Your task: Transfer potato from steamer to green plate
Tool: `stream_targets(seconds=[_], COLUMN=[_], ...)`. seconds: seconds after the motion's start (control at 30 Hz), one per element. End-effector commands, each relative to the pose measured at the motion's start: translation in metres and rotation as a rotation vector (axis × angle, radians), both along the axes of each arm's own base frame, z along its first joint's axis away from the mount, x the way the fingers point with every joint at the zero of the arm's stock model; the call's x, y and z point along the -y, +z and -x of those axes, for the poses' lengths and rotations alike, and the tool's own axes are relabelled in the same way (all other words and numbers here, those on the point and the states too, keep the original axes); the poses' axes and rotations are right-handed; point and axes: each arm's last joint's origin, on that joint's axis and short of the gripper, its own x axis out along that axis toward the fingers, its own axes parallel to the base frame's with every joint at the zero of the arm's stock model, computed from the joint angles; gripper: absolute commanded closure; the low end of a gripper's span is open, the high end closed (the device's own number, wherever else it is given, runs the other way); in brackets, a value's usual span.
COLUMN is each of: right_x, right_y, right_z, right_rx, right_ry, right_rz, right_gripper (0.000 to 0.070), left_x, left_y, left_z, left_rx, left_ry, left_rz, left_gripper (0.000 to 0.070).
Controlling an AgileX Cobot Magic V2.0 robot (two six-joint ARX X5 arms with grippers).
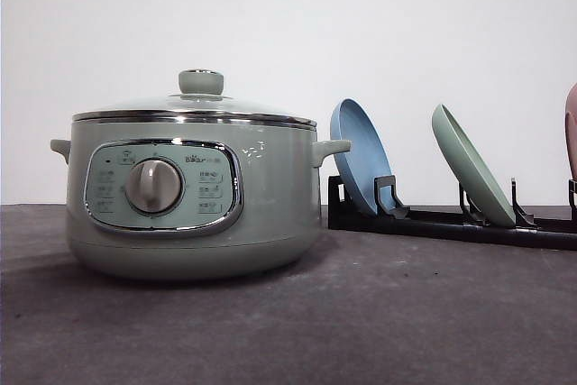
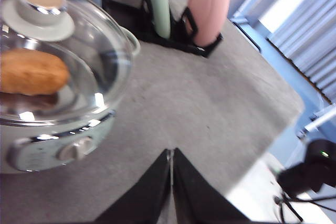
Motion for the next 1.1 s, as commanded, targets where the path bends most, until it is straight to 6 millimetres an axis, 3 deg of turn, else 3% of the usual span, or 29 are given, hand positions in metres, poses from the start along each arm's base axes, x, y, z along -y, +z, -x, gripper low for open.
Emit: stream_targets(seconds=[0.0, 0.23, 0.33, 0.43, 0.53, 0.57, 0.6, 0.67, 0.73, 1.07], right_x=[-0.001, -0.002, -0.002, -0.002, -0.002, -0.002, -0.002, -0.002, -0.002, -0.003], right_y=[0.005, 0.008, 0.008, 0.008, 0.009, 0.009, 0.009, 0.010, 0.012, 0.016], right_z=[0.001, 0.000, 0.000, 0.000, -0.001, -0.002, -0.002, -0.002, -0.003, -0.004], right_rx=[0.035, 0.063, 0.065, 0.067, 0.070, 0.071, 0.074, 0.086, 0.105, 0.132], right_ry=[0.024, 0.037, 0.036, 0.036, 0.033, 0.029, 0.029, 0.029, 0.028, 0.037], right_rz=[0.009, 0.004, 0.004, 0.005, 0.007, 0.008, 0.006, 0.003, -0.002, -0.037], right_gripper=[0.0696, 0.0696, 0.0696, 0.0682, 0.0471, 0.0342, 0.0241, 0.0078, 0.0001, 0.0000], left_x=[0.002, 0.002, 0.003, 0.003, 0.003, 0.003, 0.004, 0.004, 0.004, 0.005], left_y=[0.007, 0.010, 0.012, 0.015, 0.018, 0.018, 0.019, 0.020, 0.021, 0.026], left_z=[-0.001, -0.003, -0.004, -0.005, -0.006, -0.006, -0.007, -0.007, -0.008, -0.009], left_rx=[0.031, 0.061, 0.086, 0.120, 0.147, 0.152, 0.156, 0.169, 0.183, 0.220], left_ry=[-0.031, -0.032, -0.032, -0.031, -0.031, -0.031, -0.031, -0.031, -0.031, -0.028], left_rz=[-0.003, 0.005, 0.014, 0.027, 0.037, 0.038, 0.040, 0.045, 0.050, 0.081], left_gripper=[0.0700, 0.0693, 0.0573, 0.0386, 0.0125, 0.0038, 0.0000, 0.0000, 0.0000, 0.0000])
